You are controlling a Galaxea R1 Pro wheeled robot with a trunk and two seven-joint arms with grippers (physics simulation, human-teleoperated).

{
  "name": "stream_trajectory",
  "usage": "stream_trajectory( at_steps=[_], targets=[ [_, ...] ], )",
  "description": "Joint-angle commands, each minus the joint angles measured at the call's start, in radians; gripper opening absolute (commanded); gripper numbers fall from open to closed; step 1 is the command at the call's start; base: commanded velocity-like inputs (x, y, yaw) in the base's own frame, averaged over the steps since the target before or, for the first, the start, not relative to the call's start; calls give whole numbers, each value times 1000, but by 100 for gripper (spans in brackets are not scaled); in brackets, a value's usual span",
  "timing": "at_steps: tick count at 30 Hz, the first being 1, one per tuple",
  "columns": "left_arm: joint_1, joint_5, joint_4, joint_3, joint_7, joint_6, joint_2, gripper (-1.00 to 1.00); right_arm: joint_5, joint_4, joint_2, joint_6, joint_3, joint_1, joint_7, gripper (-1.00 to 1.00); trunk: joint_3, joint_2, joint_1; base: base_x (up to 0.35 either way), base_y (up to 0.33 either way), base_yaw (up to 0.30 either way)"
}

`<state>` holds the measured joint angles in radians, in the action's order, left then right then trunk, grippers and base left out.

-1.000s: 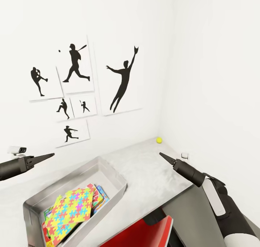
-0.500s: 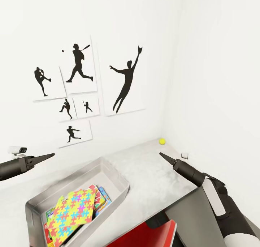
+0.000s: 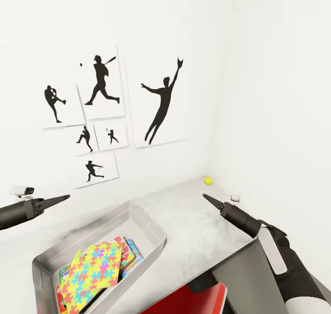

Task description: Put all the toys in the child's room - the three board games (two on the bed and one on the table), the two jigsaw puzzles on the table, and the tennis ball on the table - inside the toy box on the table in the child's room.

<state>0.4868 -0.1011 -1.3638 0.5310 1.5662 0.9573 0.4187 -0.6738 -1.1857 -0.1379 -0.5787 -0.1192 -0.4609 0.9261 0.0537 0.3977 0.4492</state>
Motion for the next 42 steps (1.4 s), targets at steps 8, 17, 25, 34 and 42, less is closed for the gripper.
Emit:
stream_trajectory(
  at_steps=[8,17,25,34,42],
  targets=[
    [1,1,0,1,5,11,0,100,-6,0,0,-7,0,-1,0,100,2,2,1,64,23,80],
    [1,1,0,2,5,11,0,100,-6,0,0,-7,0,-1,1,100,2,2,1,6,2,9],
    [1,1,0,0,5,11,0,100,-6,0,-1,-7,0,-1,2,100,1,2,1,75,0,98],
    [1,1,0,2,5,11,0,100,-6,0,-2,-7,0,-1,1,100,0,2,1,20,0,42],
    [1,1,0,0,5,11,0,100,-6,0,-1,-6,0,-1,2,100,0,2,1,1,0,3]
  ],
)
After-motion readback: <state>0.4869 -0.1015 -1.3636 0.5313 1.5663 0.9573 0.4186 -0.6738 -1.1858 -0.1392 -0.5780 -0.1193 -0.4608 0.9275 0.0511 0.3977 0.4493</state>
